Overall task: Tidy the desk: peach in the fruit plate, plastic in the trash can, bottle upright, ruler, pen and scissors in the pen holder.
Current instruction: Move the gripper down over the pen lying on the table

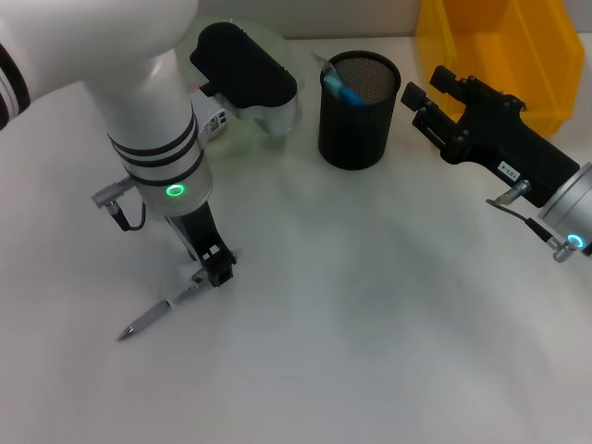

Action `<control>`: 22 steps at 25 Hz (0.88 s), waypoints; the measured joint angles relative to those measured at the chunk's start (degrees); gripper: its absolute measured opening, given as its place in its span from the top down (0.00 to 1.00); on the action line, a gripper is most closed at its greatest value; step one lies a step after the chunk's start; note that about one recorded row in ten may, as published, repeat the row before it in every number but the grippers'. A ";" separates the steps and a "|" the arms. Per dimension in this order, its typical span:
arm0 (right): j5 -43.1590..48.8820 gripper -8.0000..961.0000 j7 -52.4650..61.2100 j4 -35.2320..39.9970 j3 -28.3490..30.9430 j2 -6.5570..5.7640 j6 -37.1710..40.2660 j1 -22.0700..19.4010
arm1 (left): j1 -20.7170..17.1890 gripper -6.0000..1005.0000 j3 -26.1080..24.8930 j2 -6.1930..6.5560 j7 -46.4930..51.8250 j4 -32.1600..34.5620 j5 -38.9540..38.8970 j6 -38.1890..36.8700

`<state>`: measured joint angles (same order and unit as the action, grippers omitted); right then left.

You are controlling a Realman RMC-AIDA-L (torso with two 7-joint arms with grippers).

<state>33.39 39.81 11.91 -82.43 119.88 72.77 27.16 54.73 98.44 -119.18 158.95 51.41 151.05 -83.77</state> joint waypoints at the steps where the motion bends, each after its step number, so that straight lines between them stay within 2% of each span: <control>1: 0.00 0.49 0.00 0.02 0.00 0.00 0.00 0.00 | 0.01 0.57 0.04 0.00 0.00 -0.16 0.00 0.11; 22: 0.00 0.49 0.00 -0.08 0.00 0.00 -0.45 0.17 | 0.05 0.58 1.59 0.00 0.02 -1.41 0.04 1.79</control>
<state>33.39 39.81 11.83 -82.44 119.88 72.32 27.33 54.78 100.04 -119.18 158.97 50.01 151.09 -81.98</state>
